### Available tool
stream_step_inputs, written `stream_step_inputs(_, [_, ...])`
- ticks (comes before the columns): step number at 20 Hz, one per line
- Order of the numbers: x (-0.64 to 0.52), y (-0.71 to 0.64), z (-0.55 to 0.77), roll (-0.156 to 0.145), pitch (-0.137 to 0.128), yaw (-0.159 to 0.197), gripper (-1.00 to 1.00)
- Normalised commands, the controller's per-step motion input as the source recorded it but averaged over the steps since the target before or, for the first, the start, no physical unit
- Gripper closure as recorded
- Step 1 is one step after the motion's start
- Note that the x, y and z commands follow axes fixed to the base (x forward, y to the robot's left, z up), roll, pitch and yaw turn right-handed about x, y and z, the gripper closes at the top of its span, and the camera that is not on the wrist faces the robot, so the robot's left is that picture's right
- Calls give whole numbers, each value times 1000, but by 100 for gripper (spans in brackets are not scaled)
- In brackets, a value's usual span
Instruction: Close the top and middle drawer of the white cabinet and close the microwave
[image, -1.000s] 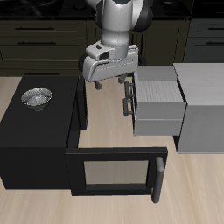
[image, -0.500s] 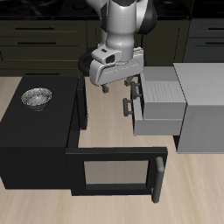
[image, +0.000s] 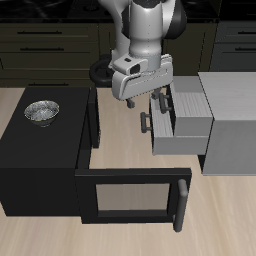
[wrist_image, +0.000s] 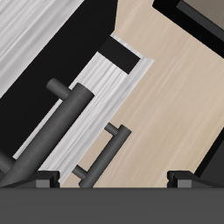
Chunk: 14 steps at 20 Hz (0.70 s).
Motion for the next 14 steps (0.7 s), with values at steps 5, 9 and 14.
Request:
stream_step_inputs(5, [5, 256, -85, 50, -9, 31, -100])
stream_step_inputs(9, [40, 148, -60, 11, -6, 5, -100])
stream_step_inputs(14, [84, 166, -102, 16, -14, 43, -100])
